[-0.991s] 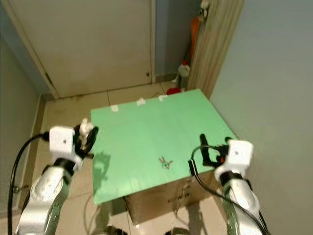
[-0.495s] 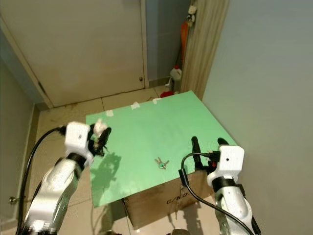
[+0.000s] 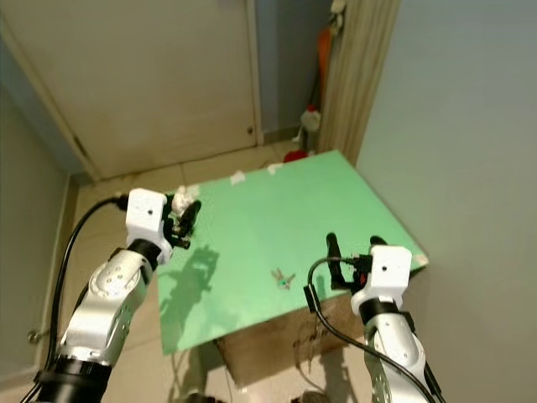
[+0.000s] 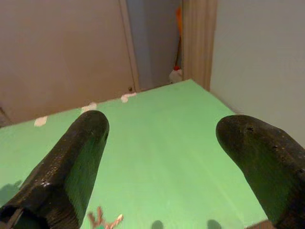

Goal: Hang keys on a hook

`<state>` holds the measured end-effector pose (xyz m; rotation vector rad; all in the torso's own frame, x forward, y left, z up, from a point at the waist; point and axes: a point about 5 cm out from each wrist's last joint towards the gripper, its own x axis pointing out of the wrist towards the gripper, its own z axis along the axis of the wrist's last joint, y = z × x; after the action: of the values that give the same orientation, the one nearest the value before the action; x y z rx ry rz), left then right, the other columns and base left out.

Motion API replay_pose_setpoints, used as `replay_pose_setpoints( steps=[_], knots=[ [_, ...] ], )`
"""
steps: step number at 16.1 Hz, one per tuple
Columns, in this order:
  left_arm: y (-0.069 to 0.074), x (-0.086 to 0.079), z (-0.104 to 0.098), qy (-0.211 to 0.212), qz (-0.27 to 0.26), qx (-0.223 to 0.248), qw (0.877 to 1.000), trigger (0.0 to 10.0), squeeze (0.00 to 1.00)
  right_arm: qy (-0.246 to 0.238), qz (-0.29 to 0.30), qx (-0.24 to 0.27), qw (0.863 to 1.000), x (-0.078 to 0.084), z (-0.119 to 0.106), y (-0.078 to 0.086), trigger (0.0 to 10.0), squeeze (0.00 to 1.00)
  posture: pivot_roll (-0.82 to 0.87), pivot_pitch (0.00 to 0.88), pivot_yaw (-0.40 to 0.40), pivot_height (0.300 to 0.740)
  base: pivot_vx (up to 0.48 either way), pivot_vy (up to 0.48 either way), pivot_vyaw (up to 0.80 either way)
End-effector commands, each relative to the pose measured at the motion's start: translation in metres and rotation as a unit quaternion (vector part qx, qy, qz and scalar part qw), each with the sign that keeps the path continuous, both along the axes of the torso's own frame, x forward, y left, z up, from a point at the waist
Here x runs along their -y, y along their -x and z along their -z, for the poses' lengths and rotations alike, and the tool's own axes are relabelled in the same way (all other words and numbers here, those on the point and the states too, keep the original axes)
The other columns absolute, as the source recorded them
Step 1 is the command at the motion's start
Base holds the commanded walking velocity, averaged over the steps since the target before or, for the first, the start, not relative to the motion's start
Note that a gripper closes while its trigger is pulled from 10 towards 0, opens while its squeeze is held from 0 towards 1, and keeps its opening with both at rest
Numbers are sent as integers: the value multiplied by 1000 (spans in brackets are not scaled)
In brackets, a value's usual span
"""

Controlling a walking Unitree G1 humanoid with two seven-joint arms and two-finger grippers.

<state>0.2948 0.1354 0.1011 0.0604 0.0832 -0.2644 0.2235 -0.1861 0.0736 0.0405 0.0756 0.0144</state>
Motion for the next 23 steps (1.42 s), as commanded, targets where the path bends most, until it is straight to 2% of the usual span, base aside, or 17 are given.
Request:
replay_pose_setpoints(
  steps=[1,20,23],
  knots=[
    [0,-3,3,-5,-7,-5,1000,10000,0,-1,3,-5,1000,0,2,1,10000,0,-194,0,80,740,-398,0,0],
    [-15,4,2,4,3,-2,1000,10000,0,0,14,-15,1000,-1,10,1,10000,0,-215,0,106,740,-390,0,0],
    [-18,5,3,-12,6,-1,1000,10000,0,7,9,-26,1000,-1,13,1,10000,0,-214,0,108,740,0,0,-521]
  ],
)
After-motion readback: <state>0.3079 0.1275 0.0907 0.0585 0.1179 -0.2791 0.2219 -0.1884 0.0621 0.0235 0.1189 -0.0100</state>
